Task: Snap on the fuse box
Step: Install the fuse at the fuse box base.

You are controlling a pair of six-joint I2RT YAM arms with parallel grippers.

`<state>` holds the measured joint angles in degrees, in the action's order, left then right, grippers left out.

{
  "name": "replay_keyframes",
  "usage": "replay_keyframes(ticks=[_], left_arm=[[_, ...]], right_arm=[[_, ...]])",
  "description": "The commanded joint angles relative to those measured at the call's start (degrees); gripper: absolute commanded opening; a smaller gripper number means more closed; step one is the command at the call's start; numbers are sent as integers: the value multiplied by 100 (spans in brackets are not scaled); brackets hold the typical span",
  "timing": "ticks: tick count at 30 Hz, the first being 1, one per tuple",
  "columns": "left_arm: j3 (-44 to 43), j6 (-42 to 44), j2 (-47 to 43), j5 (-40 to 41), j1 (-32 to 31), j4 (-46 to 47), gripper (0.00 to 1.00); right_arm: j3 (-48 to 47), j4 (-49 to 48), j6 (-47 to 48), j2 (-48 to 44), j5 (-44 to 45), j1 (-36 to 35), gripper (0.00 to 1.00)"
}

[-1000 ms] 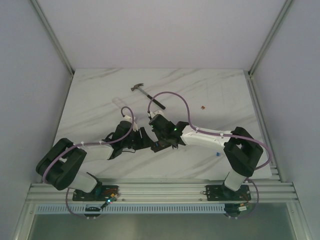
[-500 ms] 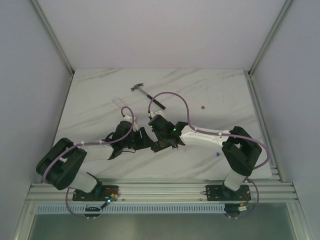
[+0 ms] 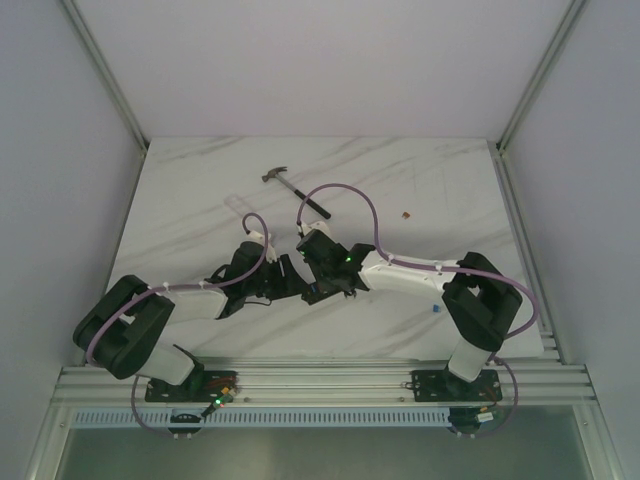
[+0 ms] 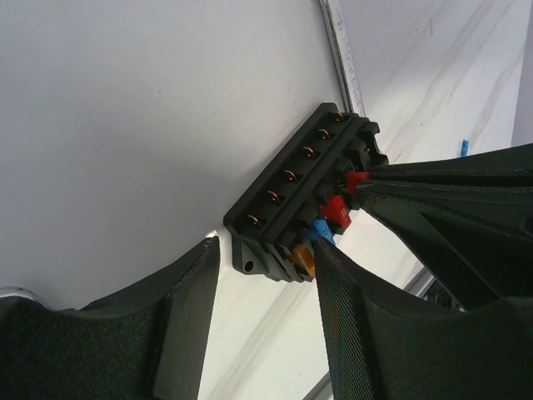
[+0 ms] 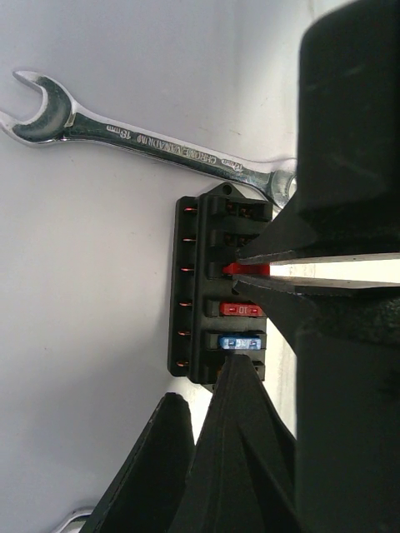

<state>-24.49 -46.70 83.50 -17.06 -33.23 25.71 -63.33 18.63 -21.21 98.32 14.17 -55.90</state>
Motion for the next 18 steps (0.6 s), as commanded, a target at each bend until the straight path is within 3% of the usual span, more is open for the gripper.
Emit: replay_keyframes(ticks=[1, 18], left_arm=[[-60, 9, 100, 104, -20, -145, 58], [-51, -76, 127, 264, -18, -184, 53]], right_arm=[[138, 101, -67, 208, 68, -38, 0], [-52, 600, -349, 523, 216, -153, 0]])
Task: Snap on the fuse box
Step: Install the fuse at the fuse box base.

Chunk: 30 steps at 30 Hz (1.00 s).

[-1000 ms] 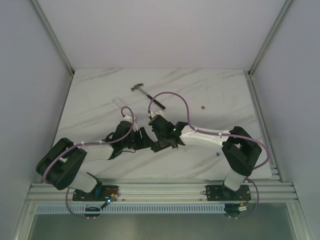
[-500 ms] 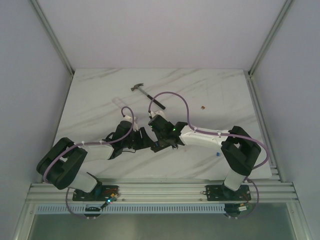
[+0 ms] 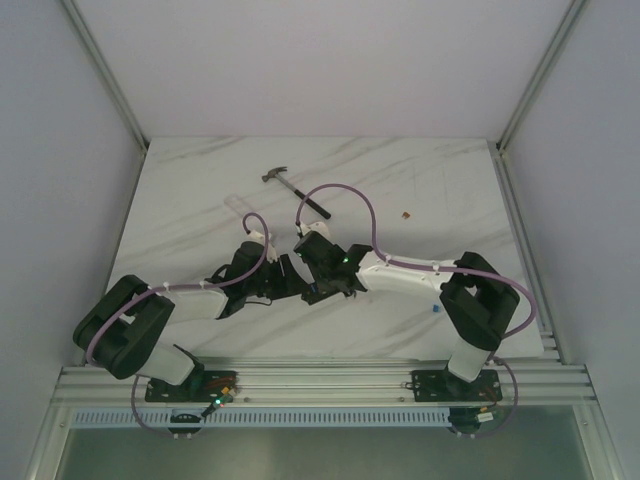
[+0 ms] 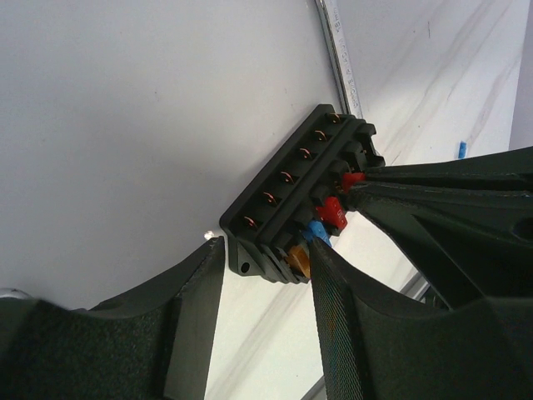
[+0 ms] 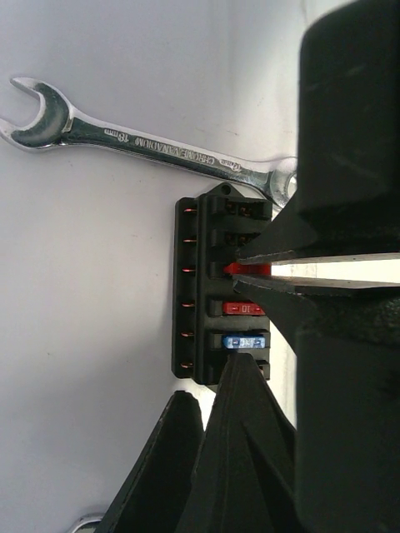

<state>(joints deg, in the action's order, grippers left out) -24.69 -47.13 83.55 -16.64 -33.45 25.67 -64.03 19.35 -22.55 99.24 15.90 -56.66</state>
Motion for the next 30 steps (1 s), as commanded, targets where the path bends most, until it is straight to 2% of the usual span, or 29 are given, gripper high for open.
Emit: replay_keyframes(ticks=[1, 14, 30], left_arm=[[-20, -44, 129, 222, 3, -165, 53], [-6, 46, 134, 423, 5, -362, 53], [60, 111, 193, 522, 16, -396, 52]], right_arm=[[2, 537, -237, 458, 49, -93, 0], [268, 648, -449, 421, 282, -81, 0], [391, 713, -291, 741, -4, -66, 0]])
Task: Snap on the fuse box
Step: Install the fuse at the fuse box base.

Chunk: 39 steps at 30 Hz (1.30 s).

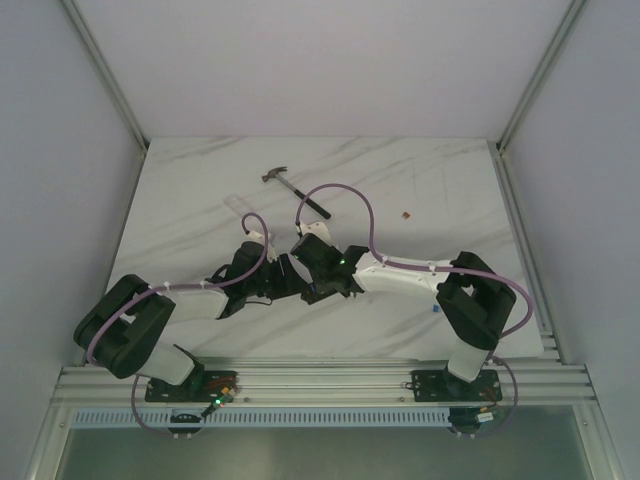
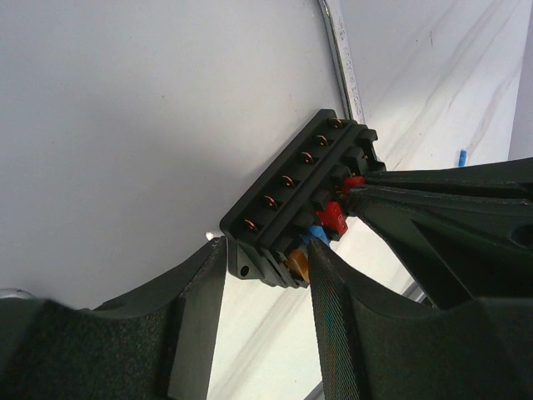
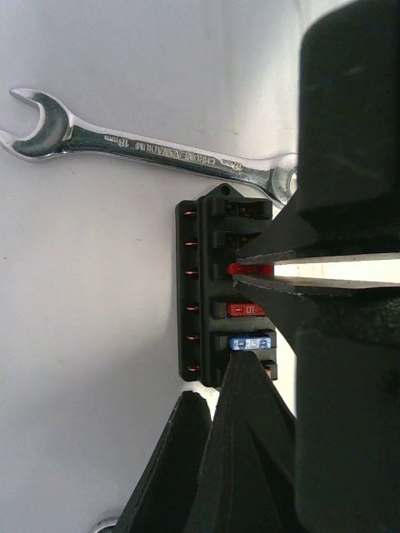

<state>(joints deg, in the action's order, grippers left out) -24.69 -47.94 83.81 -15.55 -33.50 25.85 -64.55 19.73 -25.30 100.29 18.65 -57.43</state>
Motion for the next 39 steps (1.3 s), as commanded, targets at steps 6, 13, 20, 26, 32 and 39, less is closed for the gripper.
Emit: replay_keyframes(ticks=[6, 13, 20, 26, 32, 39], left_arm=[[76, 201, 174, 437, 19, -414, 52], [78, 232, 212, 471, 19, -417, 52], [86, 251, 259, 490, 27, -414, 52], [91, 285, 276, 474, 35, -415, 52], [87, 287, 306, 457, 35, -440, 52], [81, 324, 353, 430, 36, -446, 51]], right_arm=[[498, 722, -47, 879, -397, 5, 0], [651, 793, -97, 1055, -397, 5, 0], [855, 970, -243, 1065, -181, 21, 0], [760, 1087, -289, 634, 4, 61, 0], [358, 1262, -248, 483, -2, 66, 0], [82, 1466, -209, 383, 57, 107, 0]])
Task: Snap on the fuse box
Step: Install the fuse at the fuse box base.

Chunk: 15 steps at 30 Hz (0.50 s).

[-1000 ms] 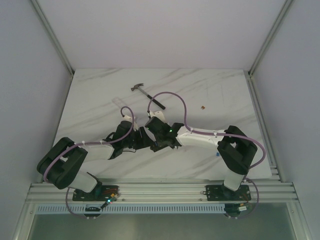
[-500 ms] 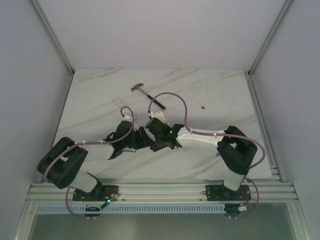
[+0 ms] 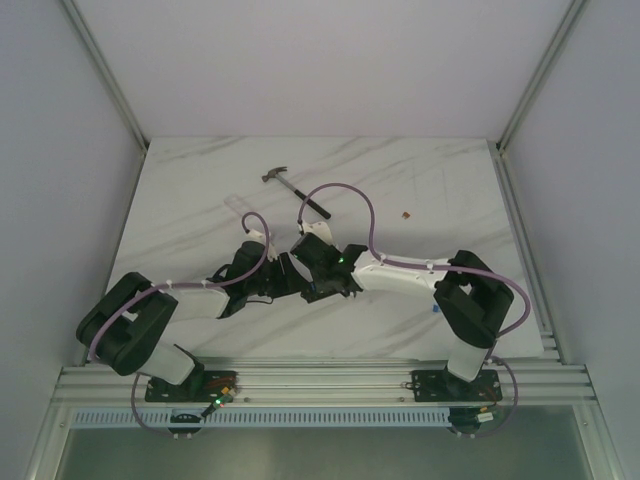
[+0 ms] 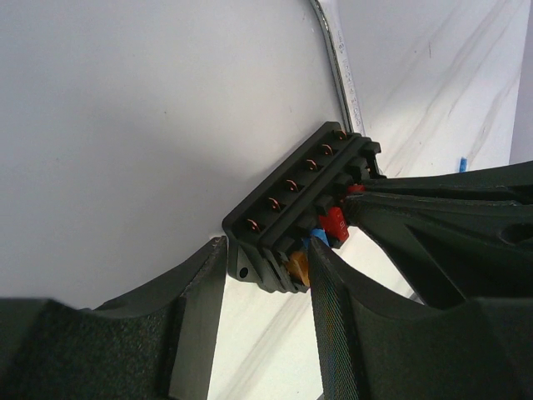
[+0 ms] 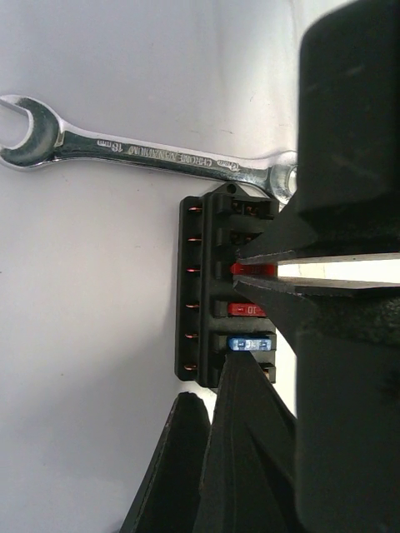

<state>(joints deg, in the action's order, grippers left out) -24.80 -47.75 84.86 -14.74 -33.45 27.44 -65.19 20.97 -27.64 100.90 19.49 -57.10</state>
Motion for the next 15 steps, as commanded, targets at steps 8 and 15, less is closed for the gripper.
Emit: replay_keyframes(ticks=[8, 15], left_arm=[[73, 335, 277, 338, 30, -601, 51], [33, 331, 316, 306, 40, -605, 51]], right_arm=[[18, 1453, 32, 495, -191, 154, 0], [-108, 1550, 7, 846, -363, 167, 0]])
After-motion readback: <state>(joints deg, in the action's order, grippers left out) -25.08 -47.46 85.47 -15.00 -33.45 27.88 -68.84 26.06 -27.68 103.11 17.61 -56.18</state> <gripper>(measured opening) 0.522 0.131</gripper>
